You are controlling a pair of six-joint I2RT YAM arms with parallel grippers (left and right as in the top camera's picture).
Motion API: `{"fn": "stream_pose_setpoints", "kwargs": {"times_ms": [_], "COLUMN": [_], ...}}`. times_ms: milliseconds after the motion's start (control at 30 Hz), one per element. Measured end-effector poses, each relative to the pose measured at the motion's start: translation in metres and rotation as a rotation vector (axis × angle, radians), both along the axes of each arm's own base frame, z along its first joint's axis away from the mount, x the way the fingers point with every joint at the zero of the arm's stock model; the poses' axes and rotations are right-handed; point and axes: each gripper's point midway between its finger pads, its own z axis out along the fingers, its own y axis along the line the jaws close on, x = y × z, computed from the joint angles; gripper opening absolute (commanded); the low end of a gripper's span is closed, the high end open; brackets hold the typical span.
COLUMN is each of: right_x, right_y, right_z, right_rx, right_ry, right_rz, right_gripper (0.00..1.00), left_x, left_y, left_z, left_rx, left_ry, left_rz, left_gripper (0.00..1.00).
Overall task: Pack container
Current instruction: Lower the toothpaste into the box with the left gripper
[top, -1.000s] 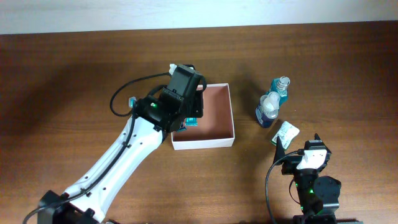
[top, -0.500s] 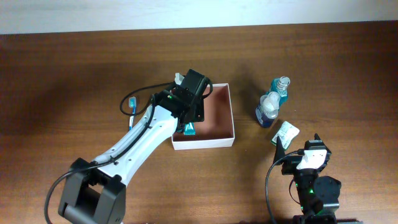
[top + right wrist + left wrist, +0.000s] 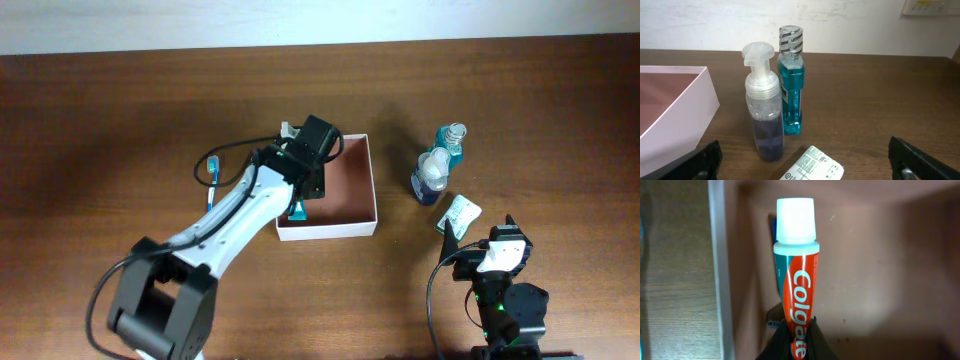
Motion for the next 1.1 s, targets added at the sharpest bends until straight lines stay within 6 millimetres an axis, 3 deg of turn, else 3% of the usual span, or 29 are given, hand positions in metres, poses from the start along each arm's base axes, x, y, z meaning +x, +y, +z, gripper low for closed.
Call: {"fn": "stream_pose_setpoints", "kwargs": {"times_ms": [200,1100], "right_x": [0.0,0.0], "right_y": [0.0,0.0], "right_z": [0.0,0.0], "right_rx": [0.0,0.001], "right_ry": [0.0,0.0], "right_rz": [0.0,0.0], "right_gripper": [0.98,0.98], "left_x": [0.0,0.0], "left_y": [0.001,0.005], "left_z": [-0.011,-0.019], "left_rx": [0.017,0.033], "left_ry": [0.022,0.026], "left_rz": [0.004,0.053], "left_gripper": [0.01,0.02]}}
